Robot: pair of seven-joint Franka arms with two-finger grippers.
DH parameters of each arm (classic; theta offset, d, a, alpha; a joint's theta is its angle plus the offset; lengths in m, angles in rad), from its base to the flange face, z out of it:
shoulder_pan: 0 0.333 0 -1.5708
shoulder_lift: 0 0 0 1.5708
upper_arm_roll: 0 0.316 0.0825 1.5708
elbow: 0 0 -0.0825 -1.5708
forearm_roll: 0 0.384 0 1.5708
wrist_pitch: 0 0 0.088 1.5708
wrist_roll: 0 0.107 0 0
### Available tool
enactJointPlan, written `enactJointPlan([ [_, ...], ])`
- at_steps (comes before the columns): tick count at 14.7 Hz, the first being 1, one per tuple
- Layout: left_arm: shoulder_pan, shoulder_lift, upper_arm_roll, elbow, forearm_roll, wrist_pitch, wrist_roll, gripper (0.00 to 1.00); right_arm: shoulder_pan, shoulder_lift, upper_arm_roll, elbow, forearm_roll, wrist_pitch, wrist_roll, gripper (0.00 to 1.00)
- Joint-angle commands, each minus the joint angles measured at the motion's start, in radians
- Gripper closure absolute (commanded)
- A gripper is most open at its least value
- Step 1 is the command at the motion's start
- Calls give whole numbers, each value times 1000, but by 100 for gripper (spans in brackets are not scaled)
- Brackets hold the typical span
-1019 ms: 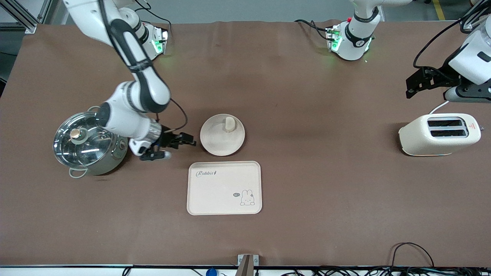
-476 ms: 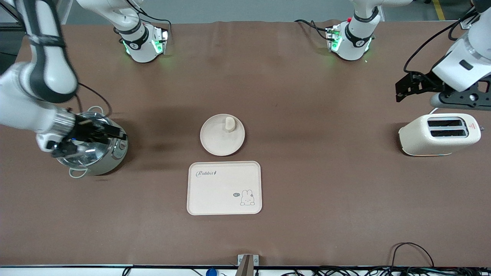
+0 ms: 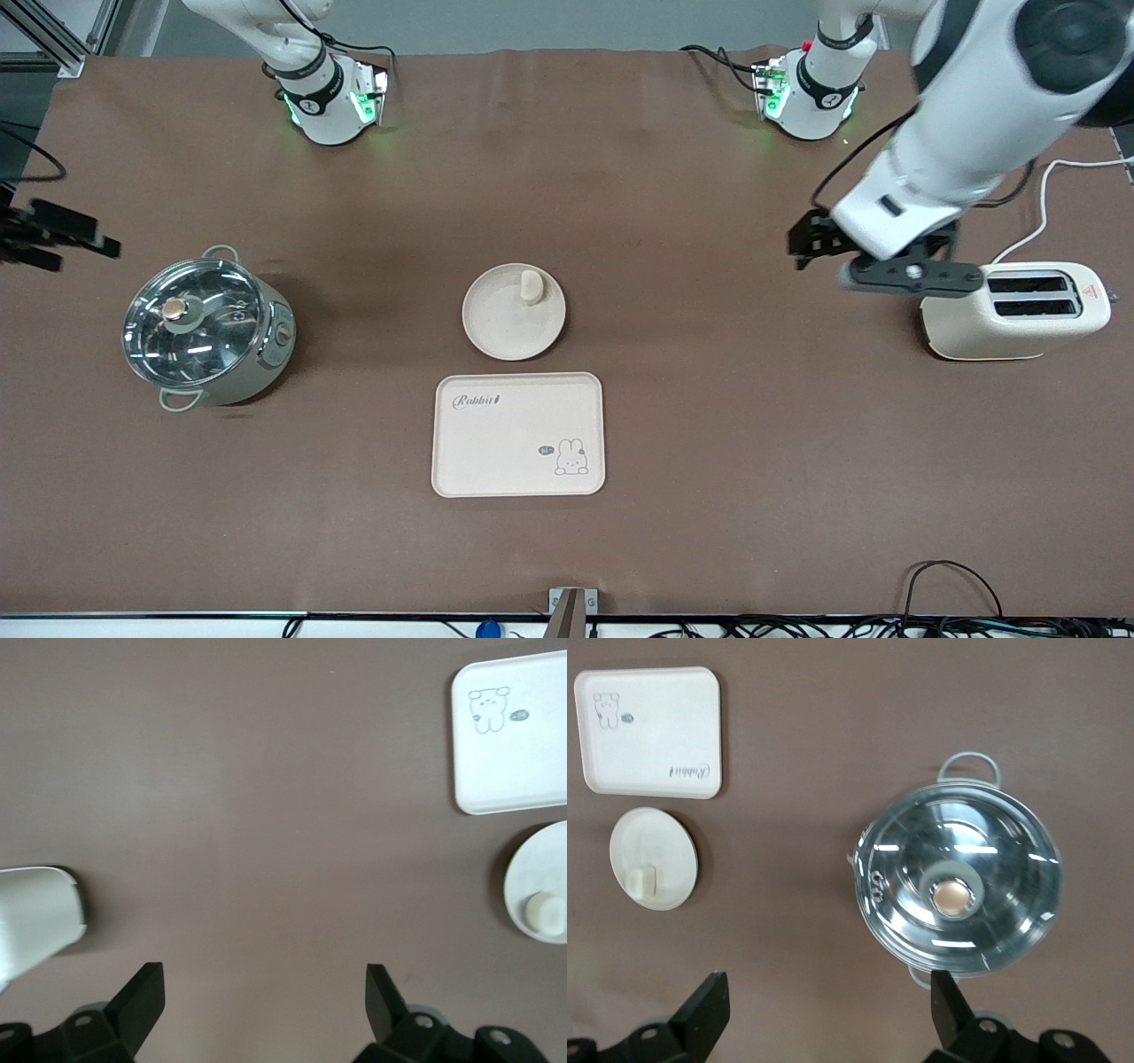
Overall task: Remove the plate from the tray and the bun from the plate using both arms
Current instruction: 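Withdraw the right gripper while the left gripper moves toward the plate, then lower the left gripper onto the white bun and grasp it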
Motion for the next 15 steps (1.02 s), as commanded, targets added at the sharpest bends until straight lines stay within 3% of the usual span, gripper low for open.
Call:
enactJointPlan([
  [1,-70,59,-1,16,-11,46,-116,0,0,-27,23,110,-125,-71,12,0],
  [2,-109,82,-2,16,-11,63,-159,0,7,-39,27,113,-168,-71,23,0],
  [9,-320,268,-2,21,-68,227,-357,0,73,-52,31,108,-179,-61,52,0],
  [13,-436,376,-1,21,-67,393,-522,3,197,-53,-69,105,-196,-63,97,0],
  [15,-485,432,-1,21,-62,463,-573,5,198,-52,-68,104,-199,-63,101,0],
])
